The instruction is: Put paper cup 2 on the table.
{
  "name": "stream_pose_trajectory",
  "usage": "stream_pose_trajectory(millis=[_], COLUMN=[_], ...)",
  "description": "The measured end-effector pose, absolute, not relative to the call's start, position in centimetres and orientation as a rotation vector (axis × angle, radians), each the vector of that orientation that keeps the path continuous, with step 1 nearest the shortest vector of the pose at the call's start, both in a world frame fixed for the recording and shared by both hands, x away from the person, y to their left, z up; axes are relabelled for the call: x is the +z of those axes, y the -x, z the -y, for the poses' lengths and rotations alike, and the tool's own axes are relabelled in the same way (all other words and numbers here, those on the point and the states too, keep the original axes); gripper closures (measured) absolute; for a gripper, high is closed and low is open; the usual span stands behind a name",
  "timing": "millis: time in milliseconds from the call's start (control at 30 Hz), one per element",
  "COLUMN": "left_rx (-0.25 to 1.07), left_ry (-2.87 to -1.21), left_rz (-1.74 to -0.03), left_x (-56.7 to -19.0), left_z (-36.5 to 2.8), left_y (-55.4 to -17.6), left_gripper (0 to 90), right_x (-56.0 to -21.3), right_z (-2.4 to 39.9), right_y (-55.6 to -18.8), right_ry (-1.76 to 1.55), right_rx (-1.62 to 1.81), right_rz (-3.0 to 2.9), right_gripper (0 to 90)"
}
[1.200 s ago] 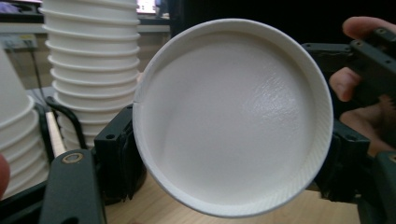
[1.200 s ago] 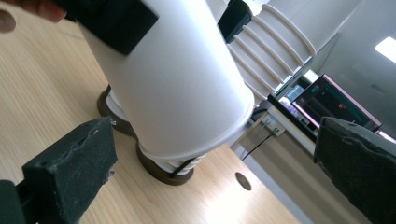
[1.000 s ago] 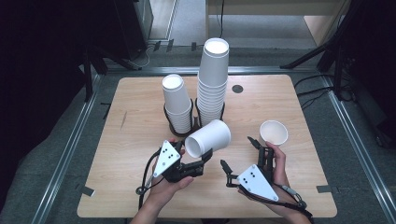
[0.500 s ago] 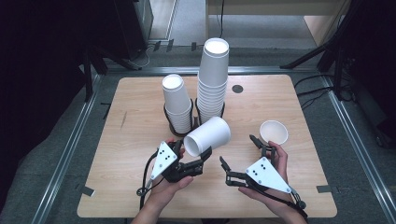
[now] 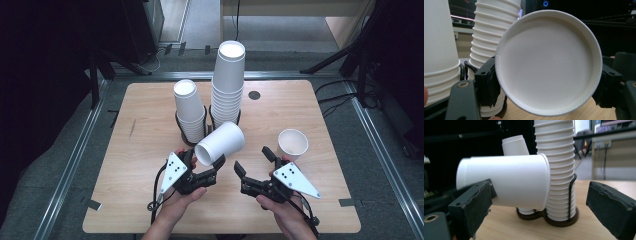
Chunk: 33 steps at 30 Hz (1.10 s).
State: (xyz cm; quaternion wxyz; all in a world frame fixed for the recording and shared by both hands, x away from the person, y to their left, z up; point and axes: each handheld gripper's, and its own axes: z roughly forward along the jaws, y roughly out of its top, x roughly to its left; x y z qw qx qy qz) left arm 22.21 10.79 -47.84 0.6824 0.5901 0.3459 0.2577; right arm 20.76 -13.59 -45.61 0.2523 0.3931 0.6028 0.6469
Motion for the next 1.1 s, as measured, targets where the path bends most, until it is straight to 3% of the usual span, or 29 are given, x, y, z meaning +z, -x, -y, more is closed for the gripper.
stream_pose_trajectory(millis=[400, 733, 1100], left_rx=[0.583, 0.601, 0.616], left_ry=[-1.308, -1.298, -1.296], left_rz=[-0.764, -0.747, -0.732], left_x=[-48.2, -48.6, -48.8], left_z=[-10.6, -10.3, -10.2], left_y=[-22.1, -22.0, -22.0], left_gripper=[23.6, 23.6, 23.5], right_x=[-45.6, -45.2, -45.2], right_z=[13.4, 13.8, 12.4], right_y=[-21.0, -21.8, -22.2], right_ry=[-1.514, -1.910, -2.300], right_rx=[2.085, 2.231, 2.361], right_rz=[-1.581, -1.492, -1.238], right_gripper=[12.3, 1.4, 0.0])
